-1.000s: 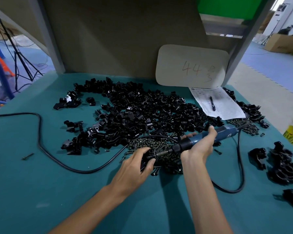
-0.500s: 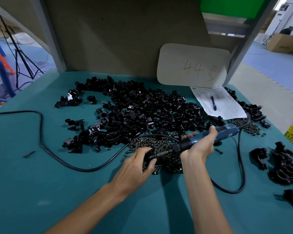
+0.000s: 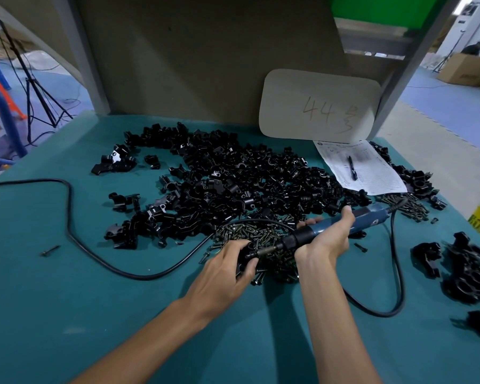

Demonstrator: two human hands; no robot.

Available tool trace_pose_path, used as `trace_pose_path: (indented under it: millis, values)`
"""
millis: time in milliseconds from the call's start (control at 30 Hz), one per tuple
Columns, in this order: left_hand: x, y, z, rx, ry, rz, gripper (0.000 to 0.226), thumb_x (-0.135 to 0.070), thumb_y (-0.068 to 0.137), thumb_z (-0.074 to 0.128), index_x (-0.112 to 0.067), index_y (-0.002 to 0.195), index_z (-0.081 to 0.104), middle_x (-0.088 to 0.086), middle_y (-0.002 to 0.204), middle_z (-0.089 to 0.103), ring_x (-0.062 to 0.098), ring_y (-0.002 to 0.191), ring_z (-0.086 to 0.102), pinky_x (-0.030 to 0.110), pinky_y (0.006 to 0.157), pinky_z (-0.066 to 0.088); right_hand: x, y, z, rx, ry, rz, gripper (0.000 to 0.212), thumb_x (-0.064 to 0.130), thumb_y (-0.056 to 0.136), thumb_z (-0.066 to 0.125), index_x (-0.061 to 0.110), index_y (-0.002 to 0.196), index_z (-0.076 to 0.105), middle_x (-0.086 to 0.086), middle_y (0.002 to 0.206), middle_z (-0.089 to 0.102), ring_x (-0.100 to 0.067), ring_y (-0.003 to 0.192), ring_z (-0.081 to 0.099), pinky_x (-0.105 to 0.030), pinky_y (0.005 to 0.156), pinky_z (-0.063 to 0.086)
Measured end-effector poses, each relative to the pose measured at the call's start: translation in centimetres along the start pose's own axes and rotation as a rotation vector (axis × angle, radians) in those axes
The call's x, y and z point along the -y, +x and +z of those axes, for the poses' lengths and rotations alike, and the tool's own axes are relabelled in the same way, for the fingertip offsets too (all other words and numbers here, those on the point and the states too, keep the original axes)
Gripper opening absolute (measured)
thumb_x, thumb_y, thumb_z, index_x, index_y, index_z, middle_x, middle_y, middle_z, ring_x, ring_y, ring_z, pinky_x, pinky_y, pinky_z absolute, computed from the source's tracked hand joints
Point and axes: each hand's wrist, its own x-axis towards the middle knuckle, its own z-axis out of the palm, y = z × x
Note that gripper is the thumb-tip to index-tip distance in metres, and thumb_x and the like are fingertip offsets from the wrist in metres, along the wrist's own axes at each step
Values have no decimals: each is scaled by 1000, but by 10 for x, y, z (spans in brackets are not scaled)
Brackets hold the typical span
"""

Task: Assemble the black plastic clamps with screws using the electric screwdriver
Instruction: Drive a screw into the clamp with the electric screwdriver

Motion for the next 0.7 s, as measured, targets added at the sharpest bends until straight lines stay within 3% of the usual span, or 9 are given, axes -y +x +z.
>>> trace_pose_path:
  millis: [100,367,533,700]
  values:
    - [-2,-1,0,-8,11,18,50,-53,102,39,-20,141,42,-15,113,49,1,89,52,17,75,40,0,0,0,-9,3,6,39,43,91,70,13,111,55,-3,67,54,-14,44,53,-29,49,49]
    - [-8,-1,-2,2,2,46,49,-46,103,40,-14,141,42,-13,113,48,-1,89,44,7,77,34,-1,0,-1,-15,-20,-9,41,45,90,70,12,109,56,-3,68,55,-15,46,54,-29,49,50]
    - [-7,-2,-3,-9,16,55,44,-42,104,43,-15,140,42,-12,111,48,0,86,45,13,74,34,-3,0,0,-11,-24,-9,42,46,90,71,12,111,57,-5,70,56,-16,48,55,-29,50,50]
    - [-5,-1,-3,11,-25,46,40,-42,105,43,-19,138,40,-13,103,49,-1,88,51,21,73,43,-5,0,0,-8,-24,-15,42,46,90,70,12,111,56,-5,70,56,-16,47,54,-29,49,49]
